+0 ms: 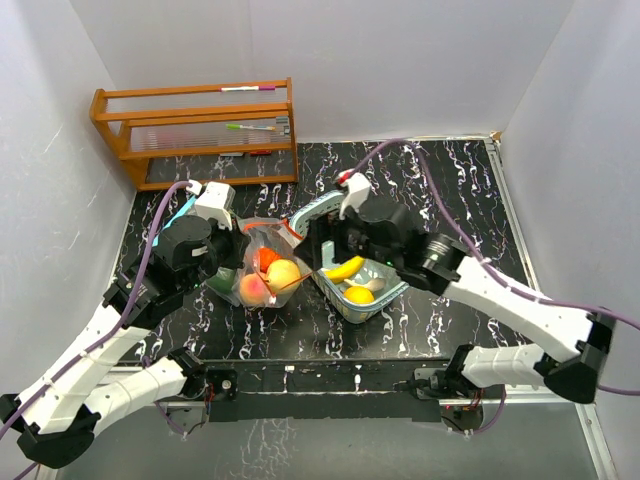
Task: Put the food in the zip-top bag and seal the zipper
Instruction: Place the fake fruit in the zipper food storage bag, then pick up the fake fruit from the bin.
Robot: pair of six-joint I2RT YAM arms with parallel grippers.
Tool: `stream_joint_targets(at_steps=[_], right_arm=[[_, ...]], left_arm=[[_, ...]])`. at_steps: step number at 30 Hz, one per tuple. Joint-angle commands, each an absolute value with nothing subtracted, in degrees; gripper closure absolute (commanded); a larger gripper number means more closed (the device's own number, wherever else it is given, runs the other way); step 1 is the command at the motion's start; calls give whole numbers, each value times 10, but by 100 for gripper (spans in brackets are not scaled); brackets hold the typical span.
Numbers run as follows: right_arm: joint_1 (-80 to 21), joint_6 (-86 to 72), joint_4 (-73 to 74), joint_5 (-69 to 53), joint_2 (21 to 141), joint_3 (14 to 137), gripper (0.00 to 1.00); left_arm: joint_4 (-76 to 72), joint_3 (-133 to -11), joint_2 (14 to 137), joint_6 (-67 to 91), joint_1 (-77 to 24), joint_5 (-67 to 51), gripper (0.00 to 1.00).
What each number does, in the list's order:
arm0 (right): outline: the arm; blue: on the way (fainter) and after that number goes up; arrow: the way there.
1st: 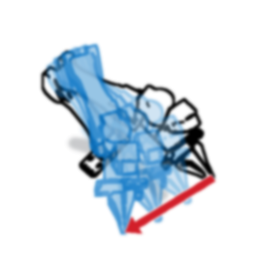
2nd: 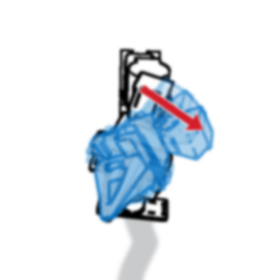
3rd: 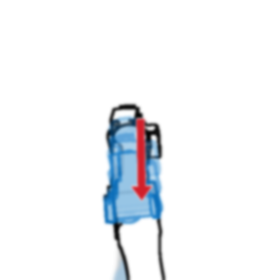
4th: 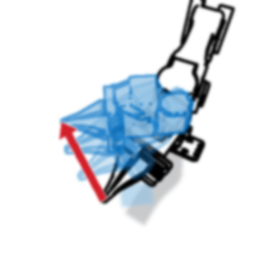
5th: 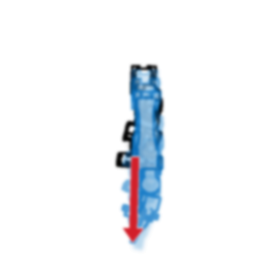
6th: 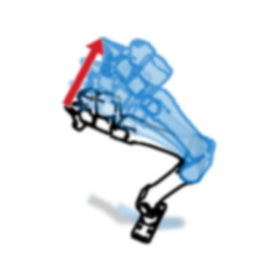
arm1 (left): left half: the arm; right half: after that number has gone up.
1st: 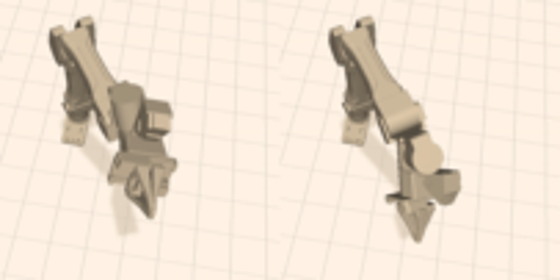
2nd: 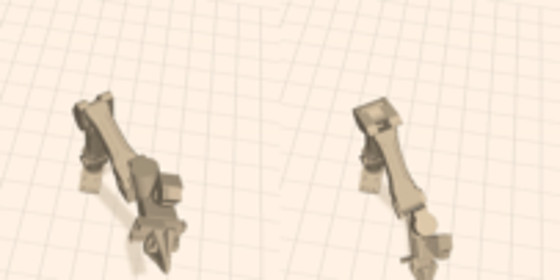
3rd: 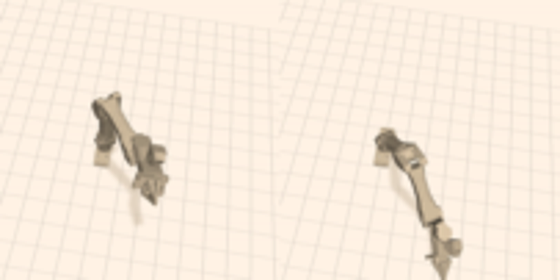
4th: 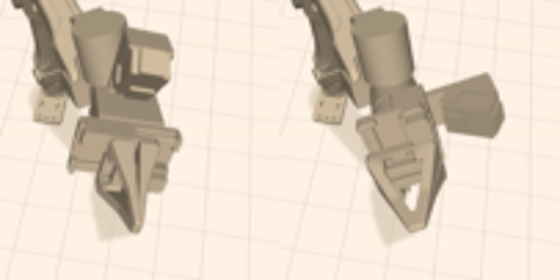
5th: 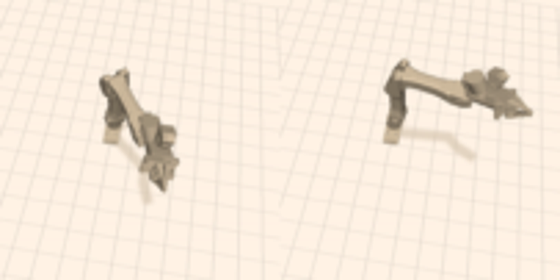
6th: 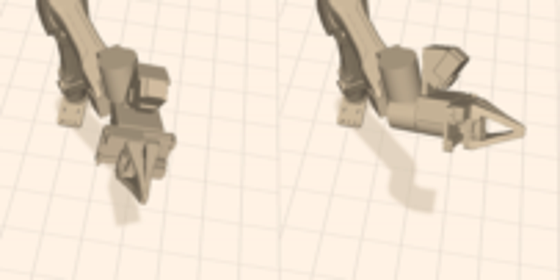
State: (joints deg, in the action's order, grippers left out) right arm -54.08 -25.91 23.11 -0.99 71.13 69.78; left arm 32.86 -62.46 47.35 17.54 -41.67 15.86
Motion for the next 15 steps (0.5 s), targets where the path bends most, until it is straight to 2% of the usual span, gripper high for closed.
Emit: stream_joint_targets(at_steps=[1, 7, 15], right_arm=[[-541, -278, 334, 129, 648, 723, 1], [-536, -314, 459, 204, 657, 699, 2], [-536, -322, 467, 195, 705, 668, 1]], left_arm=[[323, -631, 466, 171, -413, 160, 100], [324, -628, 463, 171, -413, 157, 100], [327, -629, 456, 171, -413, 157, 100]])
